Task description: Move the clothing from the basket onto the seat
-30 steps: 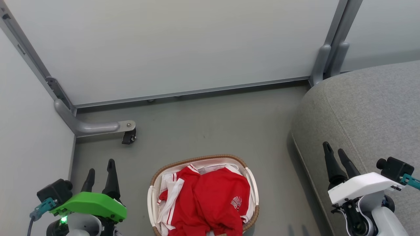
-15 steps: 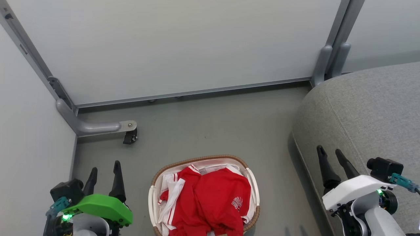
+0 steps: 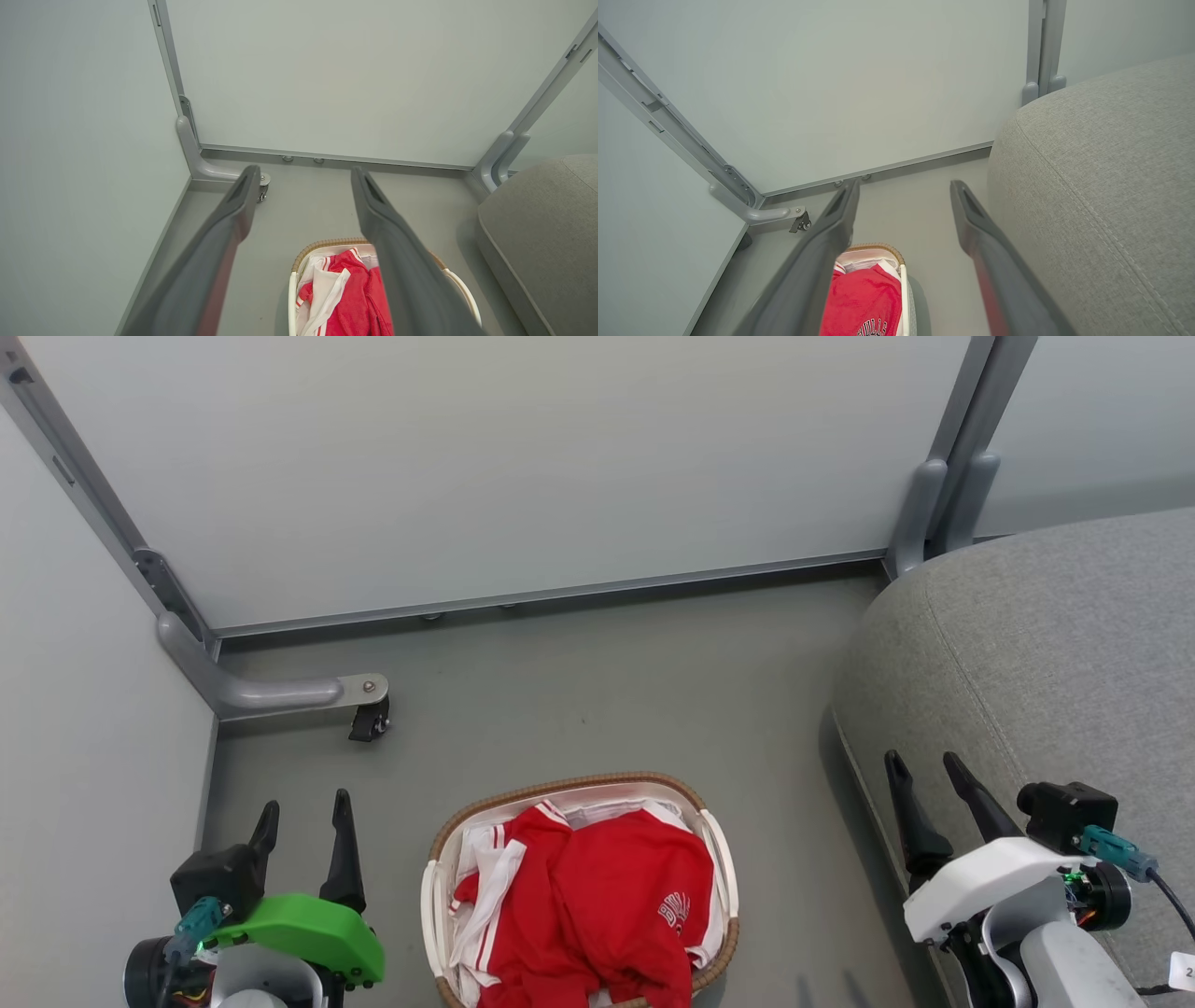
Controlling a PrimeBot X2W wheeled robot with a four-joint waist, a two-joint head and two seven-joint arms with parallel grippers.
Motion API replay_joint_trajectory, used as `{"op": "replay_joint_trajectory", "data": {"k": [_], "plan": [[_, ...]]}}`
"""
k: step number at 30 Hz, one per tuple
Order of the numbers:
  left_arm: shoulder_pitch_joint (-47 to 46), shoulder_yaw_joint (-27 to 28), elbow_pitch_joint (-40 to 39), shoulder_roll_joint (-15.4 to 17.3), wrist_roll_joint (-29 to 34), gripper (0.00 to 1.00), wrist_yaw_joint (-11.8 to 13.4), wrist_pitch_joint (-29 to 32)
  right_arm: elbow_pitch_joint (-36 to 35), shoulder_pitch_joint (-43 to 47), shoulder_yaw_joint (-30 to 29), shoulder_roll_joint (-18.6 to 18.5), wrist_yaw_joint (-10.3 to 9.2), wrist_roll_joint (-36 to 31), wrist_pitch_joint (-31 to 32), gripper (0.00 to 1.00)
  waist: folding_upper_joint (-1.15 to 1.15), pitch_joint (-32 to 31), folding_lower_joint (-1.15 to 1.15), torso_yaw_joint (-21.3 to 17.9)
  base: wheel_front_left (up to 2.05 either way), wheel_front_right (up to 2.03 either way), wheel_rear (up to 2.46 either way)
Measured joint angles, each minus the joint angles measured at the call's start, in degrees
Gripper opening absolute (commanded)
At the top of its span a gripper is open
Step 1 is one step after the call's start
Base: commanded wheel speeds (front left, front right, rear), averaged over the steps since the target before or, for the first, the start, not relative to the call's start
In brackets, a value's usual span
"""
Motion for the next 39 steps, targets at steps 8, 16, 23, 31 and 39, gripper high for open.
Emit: {"op": "replay_joint_trajectory", "data": {"k": [8,16,23,31,39], "plan": [[-0.1,-0.1,-0.2,-0.4,4.1,1.0,-0.3,-1.1,0.0,-1.5,0.9,0.0,0.0,-4.3,-1.1,1.0,0.0,1.7,0.0,-0.5,0.0,0.0,0.0],[-3.0,-0.1,0.0,-1.4,8.5,1.0,-1.4,-2.1,-0.4,-4.1,1.5,0.4,0.0,-8.8,-2.1,1.0,0.0,5.0,0.0,-1.4,0.0,0.0,0.0],[-6.5,-0.4,1.1,-1.6,12.3,1.0,-2.5,-2.9,-2.1,-7.4,1.9,1.2,0.01,-13.2,-2.8,1.0,0.0,9.1,0.0,-2.6,0.0,0.0,0.0],[-10.8,-0.4,3.8,-1.7,16.0,1.0,-3.8,-3.8,-4.4,-11.3,2.5,2.4,0.02,-17.7,-3.8,1.0,0.0,15.0,0.0,-4.5,0.0,0.0,0.0],[-16.6,-0.9,6.7,-1.2,20.1,1.0,-5.0,-4.7,-7.0,-15.4,3.7,3.2,0.03,-22.2,-4.7,1.0,0.0,22.5,0.01,-6.6,0.0,0.0,0.0]]}}
